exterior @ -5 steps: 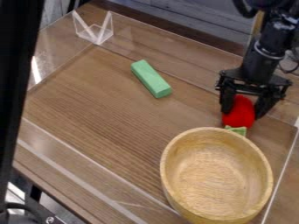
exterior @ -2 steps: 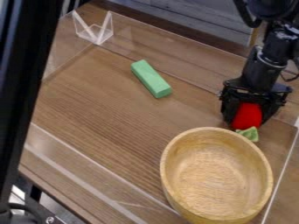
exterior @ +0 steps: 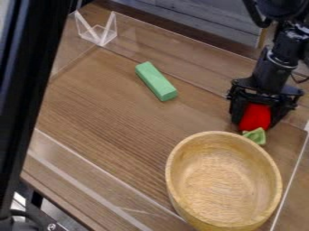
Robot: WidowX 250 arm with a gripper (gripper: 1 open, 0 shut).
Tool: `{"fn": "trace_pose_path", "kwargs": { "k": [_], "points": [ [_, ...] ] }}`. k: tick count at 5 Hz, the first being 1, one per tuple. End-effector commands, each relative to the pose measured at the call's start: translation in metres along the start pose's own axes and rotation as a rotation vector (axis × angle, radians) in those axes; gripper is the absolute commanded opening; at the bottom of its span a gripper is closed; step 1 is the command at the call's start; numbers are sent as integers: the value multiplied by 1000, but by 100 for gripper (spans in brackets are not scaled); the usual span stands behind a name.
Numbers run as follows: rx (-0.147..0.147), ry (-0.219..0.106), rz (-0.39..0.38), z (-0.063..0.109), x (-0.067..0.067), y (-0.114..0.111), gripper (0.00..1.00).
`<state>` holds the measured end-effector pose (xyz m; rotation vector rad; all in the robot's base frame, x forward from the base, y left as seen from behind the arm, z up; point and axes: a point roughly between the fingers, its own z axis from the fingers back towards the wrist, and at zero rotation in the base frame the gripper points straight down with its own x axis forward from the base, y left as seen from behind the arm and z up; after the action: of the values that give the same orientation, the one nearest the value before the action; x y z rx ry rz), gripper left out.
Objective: Move the red fruit to the right
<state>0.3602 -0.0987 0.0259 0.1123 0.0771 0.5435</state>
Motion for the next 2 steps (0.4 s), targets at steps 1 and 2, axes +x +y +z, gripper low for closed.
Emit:
{"fn": "trace_pose_path", "kwargs": {
  "k": [1, 2],
  "points": [
    [-29, -36, -37, 19, 12, 1, 100],
    [-43, -38, -41, 24, 17, 12, 100]
  ]
}}
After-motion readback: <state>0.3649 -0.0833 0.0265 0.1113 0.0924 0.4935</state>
